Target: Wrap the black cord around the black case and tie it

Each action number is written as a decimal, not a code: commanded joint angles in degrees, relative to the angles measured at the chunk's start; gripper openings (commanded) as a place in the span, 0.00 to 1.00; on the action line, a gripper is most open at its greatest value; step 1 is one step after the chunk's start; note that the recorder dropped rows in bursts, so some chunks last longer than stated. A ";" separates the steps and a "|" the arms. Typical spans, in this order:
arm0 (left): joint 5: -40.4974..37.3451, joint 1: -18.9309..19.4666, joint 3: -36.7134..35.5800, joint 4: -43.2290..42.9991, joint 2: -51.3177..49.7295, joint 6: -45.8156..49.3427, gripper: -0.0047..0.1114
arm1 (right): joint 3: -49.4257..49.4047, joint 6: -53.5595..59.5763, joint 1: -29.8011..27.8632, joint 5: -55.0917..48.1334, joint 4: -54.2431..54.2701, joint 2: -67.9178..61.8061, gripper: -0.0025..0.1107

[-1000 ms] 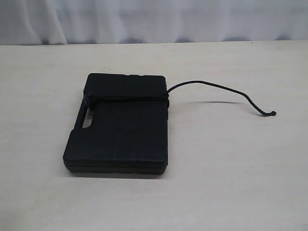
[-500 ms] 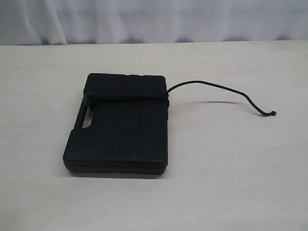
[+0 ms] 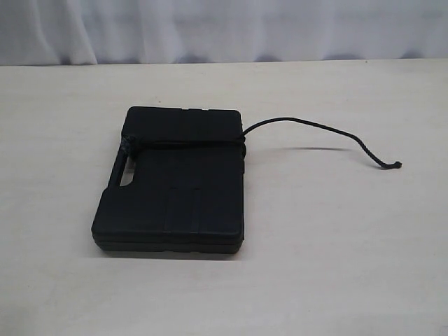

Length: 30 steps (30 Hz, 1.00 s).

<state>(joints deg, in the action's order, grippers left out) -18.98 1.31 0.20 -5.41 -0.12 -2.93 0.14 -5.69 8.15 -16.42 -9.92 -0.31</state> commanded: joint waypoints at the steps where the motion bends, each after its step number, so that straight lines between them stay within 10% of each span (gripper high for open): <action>1: 0.69 0.00 -0.20 0.05 0.12 -0.12 0.04 | -0.14 -2.53 -0.33 -2.04 0.18 0.31 0.06; 30: 0.69 0.00 -0.20 0.05 0.12 -0.12 0.04 | -0.14 6.04 -0.33 -3.54 4.78 0.31 0.06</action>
<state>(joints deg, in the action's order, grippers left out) -18.98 1.31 0.20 -5.41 -0.12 -2.93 0.14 0.00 8.15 -19.63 -5.57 -0.31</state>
